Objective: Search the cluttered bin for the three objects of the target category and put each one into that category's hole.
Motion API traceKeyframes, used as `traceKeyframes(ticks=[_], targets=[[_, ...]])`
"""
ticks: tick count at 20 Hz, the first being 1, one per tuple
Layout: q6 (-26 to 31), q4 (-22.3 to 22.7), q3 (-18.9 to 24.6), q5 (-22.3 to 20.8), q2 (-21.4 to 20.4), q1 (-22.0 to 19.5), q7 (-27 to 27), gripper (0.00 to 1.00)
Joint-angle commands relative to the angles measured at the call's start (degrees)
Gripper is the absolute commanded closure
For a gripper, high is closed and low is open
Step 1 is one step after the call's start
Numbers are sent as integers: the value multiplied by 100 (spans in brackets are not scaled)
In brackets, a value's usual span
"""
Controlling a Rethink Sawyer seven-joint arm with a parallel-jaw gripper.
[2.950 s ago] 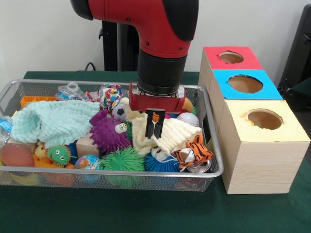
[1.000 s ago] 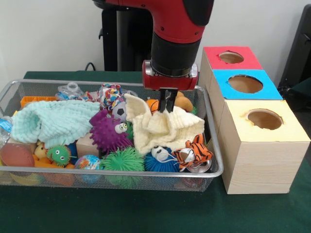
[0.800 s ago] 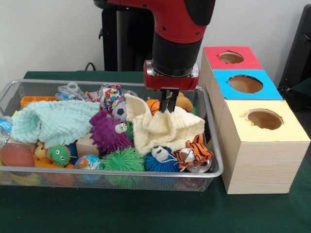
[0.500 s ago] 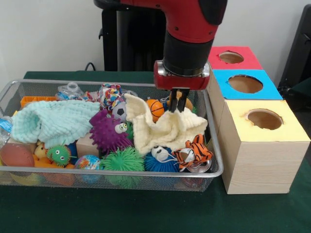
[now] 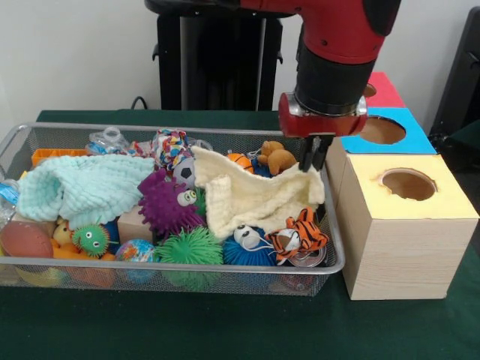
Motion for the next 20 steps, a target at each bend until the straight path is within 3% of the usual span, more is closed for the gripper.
traceKeyframes(ticks=[1,10,20], targets=[[313,80,218,337,112,102,1193,100],[470,-157,186,487,198,246,1150,100],[1428,-807,-297,713,85,966,2061,100]])
